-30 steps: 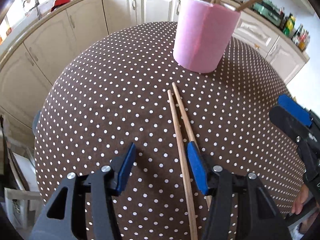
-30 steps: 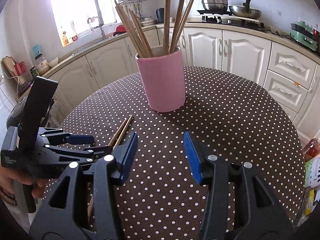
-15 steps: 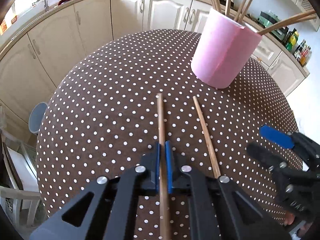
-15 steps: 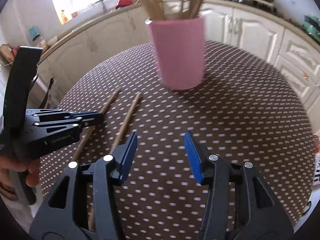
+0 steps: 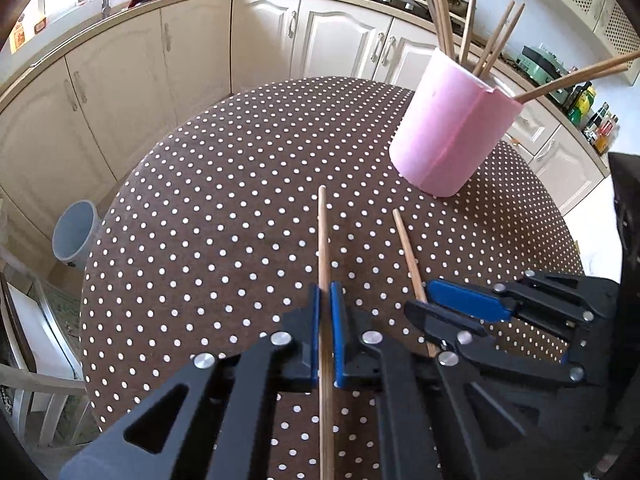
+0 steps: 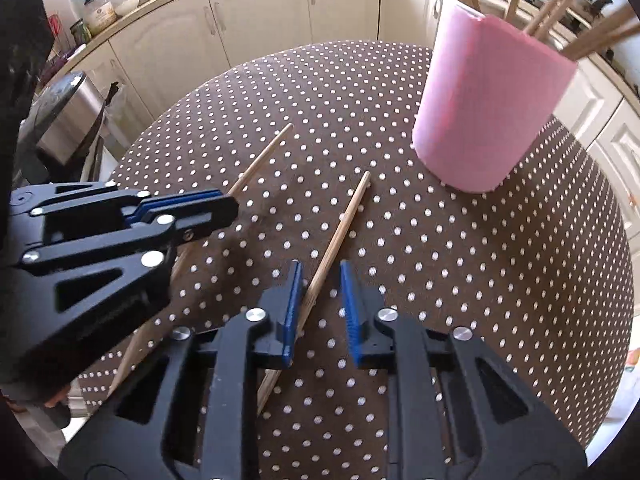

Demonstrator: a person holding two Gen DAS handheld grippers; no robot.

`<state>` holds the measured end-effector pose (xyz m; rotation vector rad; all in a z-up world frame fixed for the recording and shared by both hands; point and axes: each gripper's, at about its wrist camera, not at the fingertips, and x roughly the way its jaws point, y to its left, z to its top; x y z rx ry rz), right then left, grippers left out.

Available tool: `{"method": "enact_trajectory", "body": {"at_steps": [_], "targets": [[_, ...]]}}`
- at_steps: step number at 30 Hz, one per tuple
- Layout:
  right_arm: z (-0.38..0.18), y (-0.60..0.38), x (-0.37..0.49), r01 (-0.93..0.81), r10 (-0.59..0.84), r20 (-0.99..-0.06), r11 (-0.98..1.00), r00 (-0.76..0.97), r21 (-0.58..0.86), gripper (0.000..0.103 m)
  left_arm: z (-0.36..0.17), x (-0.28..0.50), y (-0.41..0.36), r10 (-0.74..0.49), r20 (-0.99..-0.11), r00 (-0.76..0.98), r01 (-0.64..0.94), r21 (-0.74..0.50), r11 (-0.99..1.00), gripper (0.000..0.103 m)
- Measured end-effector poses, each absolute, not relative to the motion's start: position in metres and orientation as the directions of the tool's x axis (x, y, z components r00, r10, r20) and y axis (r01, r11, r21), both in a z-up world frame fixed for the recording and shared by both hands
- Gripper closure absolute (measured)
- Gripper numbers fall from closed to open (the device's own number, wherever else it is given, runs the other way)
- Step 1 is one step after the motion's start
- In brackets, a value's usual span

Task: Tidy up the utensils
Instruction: 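Close the left tool on a chopstick while the right tool grasps another, then lift the left tool's chopstick into the pink cup while the right tool inserts its chopstick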

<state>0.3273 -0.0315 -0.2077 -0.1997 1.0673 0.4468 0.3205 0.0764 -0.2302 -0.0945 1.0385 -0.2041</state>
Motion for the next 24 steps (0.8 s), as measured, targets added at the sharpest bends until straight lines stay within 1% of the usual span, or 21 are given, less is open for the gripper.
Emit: {"method": "enact_trajectory", "body": {"at_steps": [1,3,5,9,15,24], "targets": [[-0.208,-0.030,0.330,-0.441,0.257,-0.878,0.895,0.403,0.060,0.090,-0.230,0.319,0.078,-0.214,-0.844,0.492,0.124,-0.175,0.977,0.097],[-0.208,-0.031,0.333,-0.437,0.272,-0.878,0.896,0.393,0.082,0.092,-0.228,0.319,0.078,-0.220,-0.841,0.494,0.125,-0.181,0.975,0.097],[-0.204,-0.038,0.338,-0.431,0.287,-0.876,0.896,0.387,0.103,0.096,-0.225,0.316,0.079,-0.226,-0.838,0.497,0.130,-0.186,0.974,0.097],[-0.196,-0.059,0.334,-0.409,0.345,-0.852,0.896,0.393,0.174,0.097,-0.215,0.312,0.078,-0.237,-0.821,0.519,0.140,-0.191,0.971,0.097],[-0.164,-0.090,0.311,-0.415,0.430,-0.780,0.877,0.455,0.242,0.097,-0.183,0.300,0.072,-0.262,-0.779,0.570,0.171,-0.199,0.965,0.097],[-0.089,-0.128,0.274,-0.444,0.510,-0.616,0.853,0.601,0.274,0.097,-0.119,0.269,0.053,-0.311,-0.676,0.668,0.241,-0.198,0.950,0.097]]}}
